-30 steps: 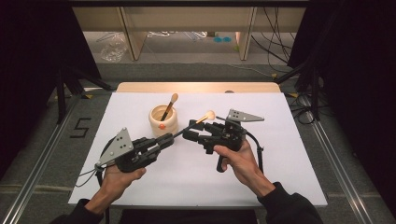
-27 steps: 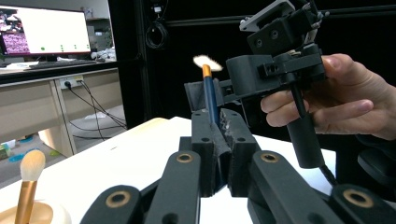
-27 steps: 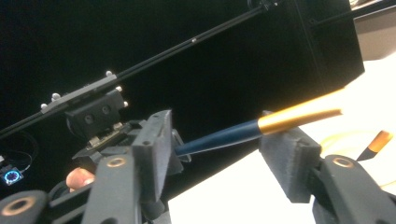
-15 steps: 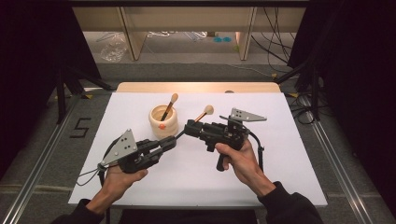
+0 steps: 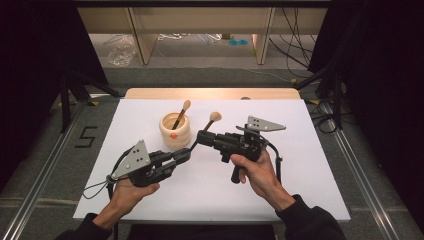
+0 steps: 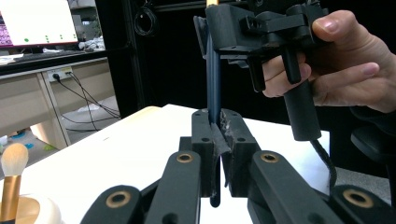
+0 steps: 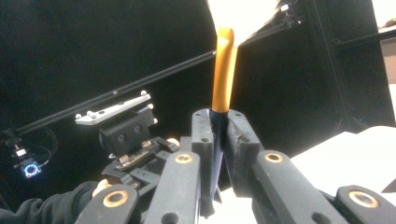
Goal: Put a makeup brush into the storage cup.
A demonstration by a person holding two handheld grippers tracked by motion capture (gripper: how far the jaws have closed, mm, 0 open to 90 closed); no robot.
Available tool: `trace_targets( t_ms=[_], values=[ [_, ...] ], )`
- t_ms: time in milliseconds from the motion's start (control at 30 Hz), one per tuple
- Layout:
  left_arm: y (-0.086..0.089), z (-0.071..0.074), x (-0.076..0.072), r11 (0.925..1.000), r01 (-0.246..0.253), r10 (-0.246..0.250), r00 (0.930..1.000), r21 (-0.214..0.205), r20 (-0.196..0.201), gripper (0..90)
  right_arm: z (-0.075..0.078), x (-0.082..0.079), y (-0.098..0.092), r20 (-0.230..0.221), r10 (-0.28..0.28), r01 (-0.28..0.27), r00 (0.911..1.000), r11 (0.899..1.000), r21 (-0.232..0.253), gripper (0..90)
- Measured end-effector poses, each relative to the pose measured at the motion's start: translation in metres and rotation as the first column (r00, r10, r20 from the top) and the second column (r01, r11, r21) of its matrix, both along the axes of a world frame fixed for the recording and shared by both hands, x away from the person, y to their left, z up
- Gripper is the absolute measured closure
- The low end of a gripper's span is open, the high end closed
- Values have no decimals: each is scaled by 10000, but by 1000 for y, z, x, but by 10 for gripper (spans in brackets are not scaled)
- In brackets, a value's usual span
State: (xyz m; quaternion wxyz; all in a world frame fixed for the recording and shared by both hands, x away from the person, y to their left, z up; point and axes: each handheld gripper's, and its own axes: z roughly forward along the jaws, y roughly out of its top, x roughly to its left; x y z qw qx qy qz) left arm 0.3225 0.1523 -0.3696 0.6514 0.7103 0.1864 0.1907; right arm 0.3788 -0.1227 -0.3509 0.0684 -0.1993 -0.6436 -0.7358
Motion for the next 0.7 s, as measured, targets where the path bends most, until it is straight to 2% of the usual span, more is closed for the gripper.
trace_targets(
  t_ms=[100,133,233,367,467,500,567,633,700],
  values=[
    [0,0,0,10000,15,-15,10000,-18,-33,846,0,-1,0,171,-35,36,9998,10000,-27,845],
    [0,0,0,10000,51,-51,10000,-18,-52,846,1,-2,1,63,-52,52,10000,10000,-73,845],
    [-1,0,0,10000,54,-54,10000,-44,-84,846,1,-2,1,382,-92,95,9992,9999,-72,846],
    [-1,0,1,10000,81,-82,9999,-28,-138,845,2,-3,1,442,-89,98,9990,9997,-203,847],
    [-1,-1,1,10000,67,-69,9995,-69,-305,840,3,-4,1,592,-176,196,9981,9992,-340,847],
    [-1,-1,2,9999,143,-147,9988,-85,-458,830,4,-4,1,630,-157,184,9979,9990,-412,847],
    [-1,-1,2,9999,96,-98,9991,-36,-411,780,4,-4,1,799,-234,274,9965,9985,-484,847],
    [0,-1,3,10000,22,-22,9989,-10,-469,682,4,-4,0,765,-245,288,9968,9980,-555,847],
    [1,0,3,10000,29,-27,9990,43,-436,644,4,-3,0,880,-316,374,9956,9972,-651,847]
  ],
)
